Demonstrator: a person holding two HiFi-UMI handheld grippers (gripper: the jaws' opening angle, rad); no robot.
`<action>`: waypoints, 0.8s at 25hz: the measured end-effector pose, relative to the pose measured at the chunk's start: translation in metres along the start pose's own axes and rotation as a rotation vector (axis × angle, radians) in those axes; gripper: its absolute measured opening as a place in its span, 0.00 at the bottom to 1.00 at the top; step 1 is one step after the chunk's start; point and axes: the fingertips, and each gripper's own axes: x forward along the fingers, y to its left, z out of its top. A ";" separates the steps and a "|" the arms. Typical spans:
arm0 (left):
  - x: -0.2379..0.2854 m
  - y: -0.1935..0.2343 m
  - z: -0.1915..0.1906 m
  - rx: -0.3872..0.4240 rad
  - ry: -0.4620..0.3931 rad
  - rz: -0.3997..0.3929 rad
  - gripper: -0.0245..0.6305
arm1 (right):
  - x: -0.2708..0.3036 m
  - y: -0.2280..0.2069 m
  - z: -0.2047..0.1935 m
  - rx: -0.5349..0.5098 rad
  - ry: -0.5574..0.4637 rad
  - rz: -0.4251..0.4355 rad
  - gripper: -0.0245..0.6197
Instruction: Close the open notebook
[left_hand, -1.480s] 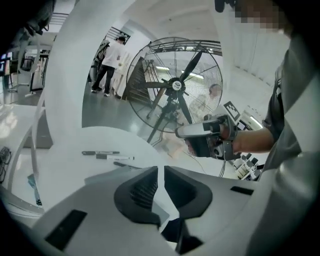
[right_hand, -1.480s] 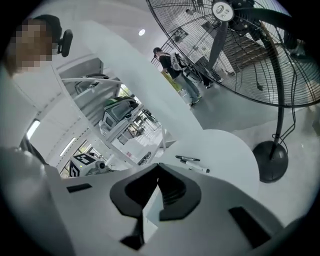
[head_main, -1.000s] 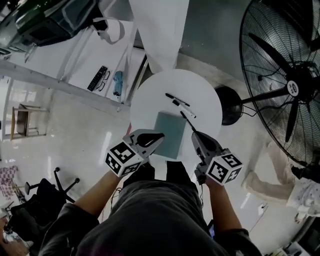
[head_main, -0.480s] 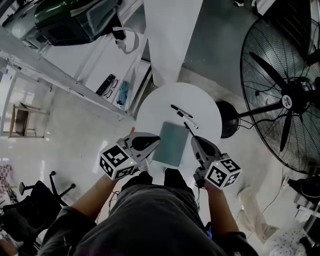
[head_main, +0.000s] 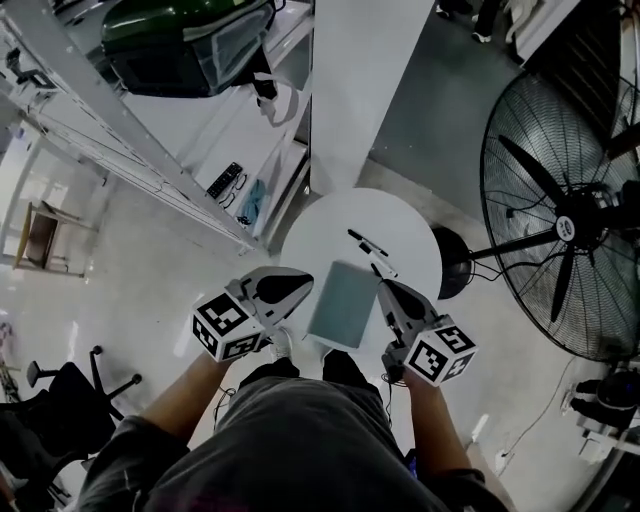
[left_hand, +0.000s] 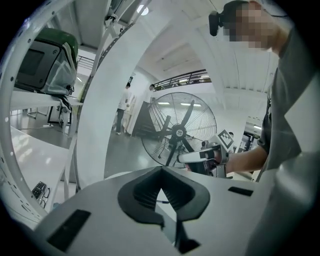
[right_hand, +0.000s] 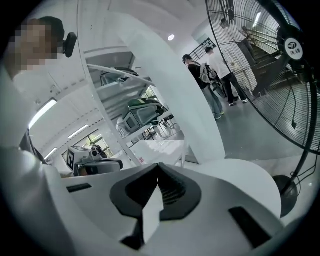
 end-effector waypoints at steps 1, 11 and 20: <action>-0.003 0.002 0.002 0.001 -0.006 0.003 0.06 | 0.001 0.003 0.002 -0.004 -0.002 0.002 0.07; -0.025 0.017 0.019 0.002 -0.068 0.029 0.06 | 0.016 0.025 0.014 -0.042 -0.017 0.025 0.06; -0.036 0.025 0.029 0.007 -0.101 0.048 0.06 | 0.025 0.038 0.022 -0.060 -0.023 0.047 0.06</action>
